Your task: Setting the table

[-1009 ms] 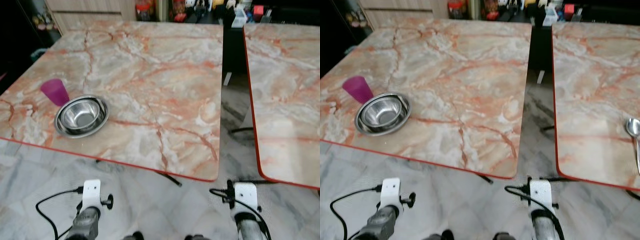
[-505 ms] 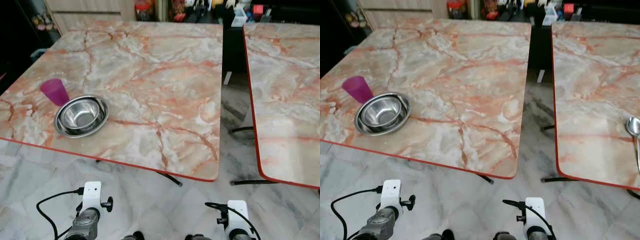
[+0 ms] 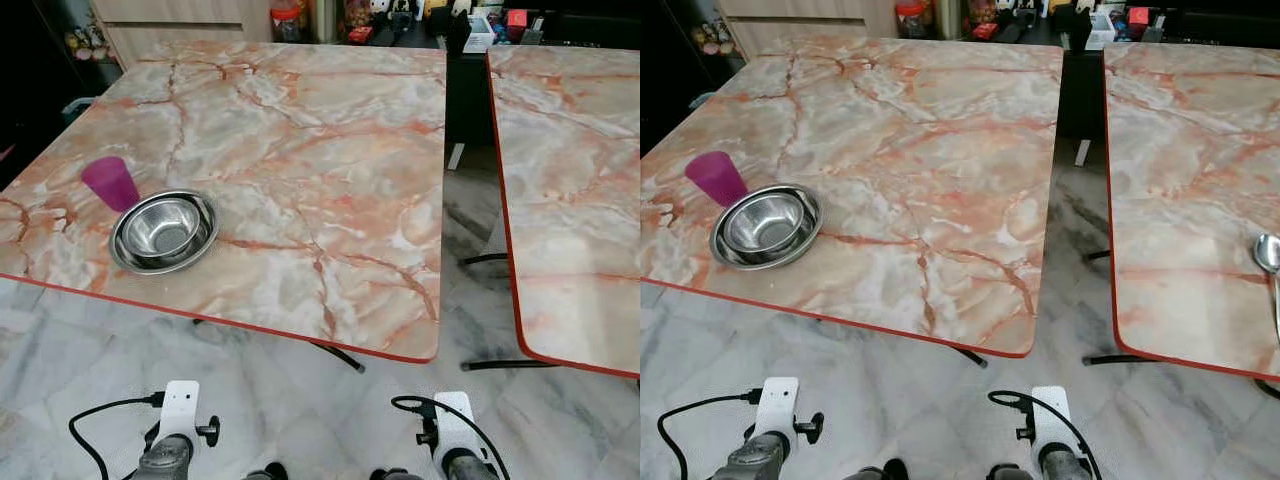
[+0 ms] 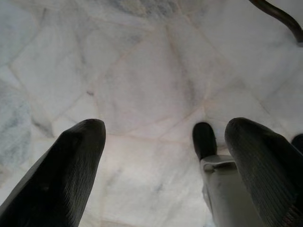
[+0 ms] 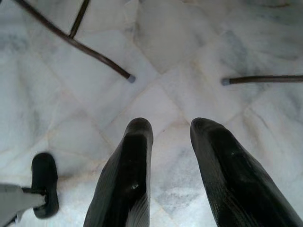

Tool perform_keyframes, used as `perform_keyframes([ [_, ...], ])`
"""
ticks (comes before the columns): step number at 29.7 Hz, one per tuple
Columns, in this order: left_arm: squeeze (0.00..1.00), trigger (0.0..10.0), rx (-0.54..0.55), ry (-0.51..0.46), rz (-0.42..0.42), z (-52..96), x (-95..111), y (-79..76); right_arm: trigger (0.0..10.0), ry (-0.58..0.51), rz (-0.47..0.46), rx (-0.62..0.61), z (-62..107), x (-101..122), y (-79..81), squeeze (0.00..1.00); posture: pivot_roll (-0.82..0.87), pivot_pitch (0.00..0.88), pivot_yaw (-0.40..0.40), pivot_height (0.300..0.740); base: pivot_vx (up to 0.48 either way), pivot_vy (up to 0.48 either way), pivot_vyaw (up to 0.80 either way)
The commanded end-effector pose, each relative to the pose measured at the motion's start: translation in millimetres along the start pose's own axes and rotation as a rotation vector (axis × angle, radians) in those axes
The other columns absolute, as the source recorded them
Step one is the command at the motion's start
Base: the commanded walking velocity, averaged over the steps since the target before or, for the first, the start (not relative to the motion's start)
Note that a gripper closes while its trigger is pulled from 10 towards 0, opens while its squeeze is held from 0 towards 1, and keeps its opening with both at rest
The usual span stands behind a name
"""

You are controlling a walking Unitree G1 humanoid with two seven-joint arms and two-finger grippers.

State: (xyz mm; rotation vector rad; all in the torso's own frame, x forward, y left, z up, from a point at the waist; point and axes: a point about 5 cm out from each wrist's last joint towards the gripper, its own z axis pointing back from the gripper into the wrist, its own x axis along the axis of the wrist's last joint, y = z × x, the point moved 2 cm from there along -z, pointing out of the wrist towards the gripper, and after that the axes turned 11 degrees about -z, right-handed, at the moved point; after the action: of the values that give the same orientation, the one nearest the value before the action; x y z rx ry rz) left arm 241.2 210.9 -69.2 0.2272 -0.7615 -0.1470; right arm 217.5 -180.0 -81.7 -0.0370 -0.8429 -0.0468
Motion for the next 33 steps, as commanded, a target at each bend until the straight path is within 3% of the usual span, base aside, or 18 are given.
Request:
perform_keyframes([
  [1, 0.0, 10.0, 0.009, 0.049, 0.01, 2.7, -14.5, 0.3, 10.0, 0.034, 0.044, 0.031, 2.3, -9.0, 2.5, 0.0, -0.12, 0.158, 0.038, 0.74, 0.0, 0.0, 0.0],
  [13, 0.0, 10.0, 0.02, 0.105, -0.032, 7.3, -33.2, -0.3, 10.0, 0.111, 0.038, 0.008, 10.2, -31.9, -4.0, 0.0, -0.13, 0.097, 0.032, 0.74, 0.0, 0.0, 0.0],
  [21, 0.0, 10.0, 0.019, 0.101, -0.035, 7.6, -33.6, -0.8, 10.0, 0.126, 0.013, -0.021, 11.5, -36.0, -5.3, 0.0, -0.13, 0.075, 0.038, 0.74, 0.0, -0.307, 0.0],
  [22, 0.0, 10.0, 0.019, 0.1, -0.031, 7.9, -34.6, -0.4, 10.0, 0.141, -0.036, -0.06, 11.1, -36.7, -8.4, 0.0, -0.13, 0.054, 0.04, 0.74, 0.0, -0.326, 0.0],
  [24, 0.0, 10.0, 0.02, 0.1, -0.029, 8.1, -35.1, -0.1, 10.0, 0.151, -0.076, -0.084, 10.7, -36.8, -10.8, 0.0, -0.13, 0.055, 0.04, 0.74, 0.0, -0.326, -0.23],
  [33, 0.0, 10.0, 0.018, 0.083, -0.01, 6.5, -29.1, -0.7, 10.0, 0.136, -0.048, -0.079, 8.3, -30.5, -13.2, 0.0, -0.12, 0.109, 0.037, 0.74, 0.0, -0.317, -0.22],
])
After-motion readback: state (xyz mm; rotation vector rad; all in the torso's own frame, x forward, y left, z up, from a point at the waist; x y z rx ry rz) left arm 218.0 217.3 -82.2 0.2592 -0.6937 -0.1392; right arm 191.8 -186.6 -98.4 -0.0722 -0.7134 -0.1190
